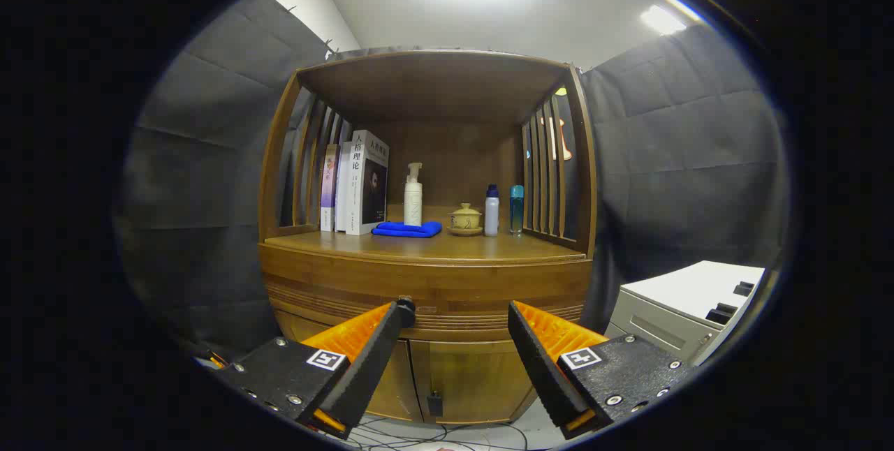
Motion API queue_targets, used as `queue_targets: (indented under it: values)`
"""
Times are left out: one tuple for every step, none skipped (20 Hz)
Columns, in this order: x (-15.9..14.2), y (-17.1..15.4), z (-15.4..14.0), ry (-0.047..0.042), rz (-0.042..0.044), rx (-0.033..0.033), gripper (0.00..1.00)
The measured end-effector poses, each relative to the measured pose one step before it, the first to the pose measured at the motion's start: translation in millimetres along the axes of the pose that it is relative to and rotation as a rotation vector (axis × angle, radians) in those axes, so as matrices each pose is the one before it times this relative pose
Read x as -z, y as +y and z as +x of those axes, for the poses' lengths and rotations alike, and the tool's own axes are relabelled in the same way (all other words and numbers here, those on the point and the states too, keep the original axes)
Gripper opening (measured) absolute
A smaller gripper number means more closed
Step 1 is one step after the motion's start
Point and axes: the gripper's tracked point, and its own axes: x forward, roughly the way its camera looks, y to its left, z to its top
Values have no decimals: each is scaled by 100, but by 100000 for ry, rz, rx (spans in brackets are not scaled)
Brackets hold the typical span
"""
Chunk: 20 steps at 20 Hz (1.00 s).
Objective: Pull open the drawer, take out the items inside it, and place them on the countertop above the cabinet.
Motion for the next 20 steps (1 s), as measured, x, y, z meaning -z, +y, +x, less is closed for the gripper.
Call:
queue_targets:
  values:
    - [46,17,47,-266,88,117,96]
    - [-26,-15,13,-214,159,145,96]
    - [50,-9,22,-158,249,188,96]
    - [-55,-17,36,-169,393,208,96]
    - [5,31,-32,28,497,167,96]
    - [-26,-37,-40,75,455,279,96]
    - [-37,3,127,-18,389,294,96]
    - [-107,22,19,-151,279,279,96]
    - [37,-24,34,-156,163,239,96]
    - [-38,29,-6,0,106,134,96]
    - [-49,21,-22,-138,-25,-2,96]
    - [-127,37,-20,-226,-66,-93,96]
    - [-44,35,-96,-172,-23,-250,96]
    - [-104,40,-16,-156,-182,-221,96]
    - [77,-55,45,-50,-289,-77,96]
    - [18,37,-21,36,-199,-222,96]
    - [74,-8,11,101,-186,-72,96]
    - [-53,28,-8,90,-105,-105,96]
    - [44,-20,5,-12,-131,-48,96]
    - [-45,5,-30,-79,-164,-25,96]
